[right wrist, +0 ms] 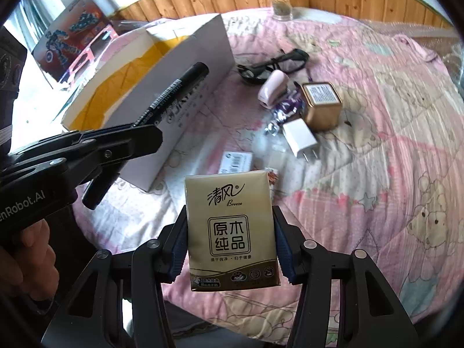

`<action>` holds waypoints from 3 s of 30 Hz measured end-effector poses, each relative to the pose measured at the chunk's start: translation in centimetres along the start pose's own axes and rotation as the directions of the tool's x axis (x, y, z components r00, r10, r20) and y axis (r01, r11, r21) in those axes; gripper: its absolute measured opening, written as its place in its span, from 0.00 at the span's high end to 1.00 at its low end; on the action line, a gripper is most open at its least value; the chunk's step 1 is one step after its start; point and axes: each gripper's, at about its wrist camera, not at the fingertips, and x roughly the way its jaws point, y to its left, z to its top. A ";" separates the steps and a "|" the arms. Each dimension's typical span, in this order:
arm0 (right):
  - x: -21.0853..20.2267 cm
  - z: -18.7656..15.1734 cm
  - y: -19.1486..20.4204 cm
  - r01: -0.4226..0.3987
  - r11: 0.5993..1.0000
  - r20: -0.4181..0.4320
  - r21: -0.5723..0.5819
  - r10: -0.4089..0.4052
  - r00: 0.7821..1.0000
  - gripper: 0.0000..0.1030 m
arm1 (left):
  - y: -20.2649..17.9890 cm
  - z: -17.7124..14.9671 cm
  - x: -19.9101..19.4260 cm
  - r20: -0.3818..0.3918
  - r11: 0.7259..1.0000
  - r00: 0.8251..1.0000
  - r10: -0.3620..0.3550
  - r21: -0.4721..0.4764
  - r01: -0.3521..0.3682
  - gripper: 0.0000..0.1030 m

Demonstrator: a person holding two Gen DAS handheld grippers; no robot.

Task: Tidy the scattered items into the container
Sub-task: 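Carry the marker and tissue pack with both tools over the white box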

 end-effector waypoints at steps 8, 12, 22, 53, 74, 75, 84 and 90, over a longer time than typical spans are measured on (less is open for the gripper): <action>-0.8 1.1 1.8 0.005 1.000 0.017 -0.030 -0.004 1.000 0.46 | 1.1 0.2 -1.8 0.032 1.000 0.999 -0.008 -0.028 0.009 0.87; -1.0 1.7 2.6 0.006 0.999 0.021 -0.045 -0.005 1.000 0.46 | 1.8 0.5 -2.7 0.057 0.999 0.998 -0.005 -0.040 0.007 0.87; -1.6 3.4 4.8 0.001 0.996 0.037 -0.093 0.002 0.999 0.46 | 4.2 1.0 -4.6 0.105 0.997 0.994 0.012 -0.080 -0.004 0.87; -0.7 8.6 12.1 -0.032 0.974 0.050 -0.224 0.044 0.998 0.46 | 11.2 2.3 -8.5 0.176 0.983 0.983 0.046 -0.182 -0.014 0.87; 0.7 13.4 14.4 -0.041 0.962 0.072 -0.269 0.063 0.995 0.46 | 16.1 5.5 -8.7 0.176 0.975 0.981 0.082 -0.218 -0.042 0.87; 0.8 13.7 14.5 -0.040 0.962 0.075 -0.269 0.063 0.995 0.46 | 16.3 5.7 -8.7 0.175 0.975 0.981 0.084 -0.218 -0.044 0.87; 2.0 15.7 14.3 -0.041 0.963 0.079 -0.267 0.064 0.995 0.46 | 18.1 7.5 -7.4 0.152 0.974 0.984 0.091 -0.221 -0.056 0.87; 3.5 18.1 14.0 -0.044 0.965 0.079 -0.257 0.066 0.995 0.46 | 19.7 8.7 -6.3 0.133 0.972 0.986 0.100 -0.225 -0.068 0.87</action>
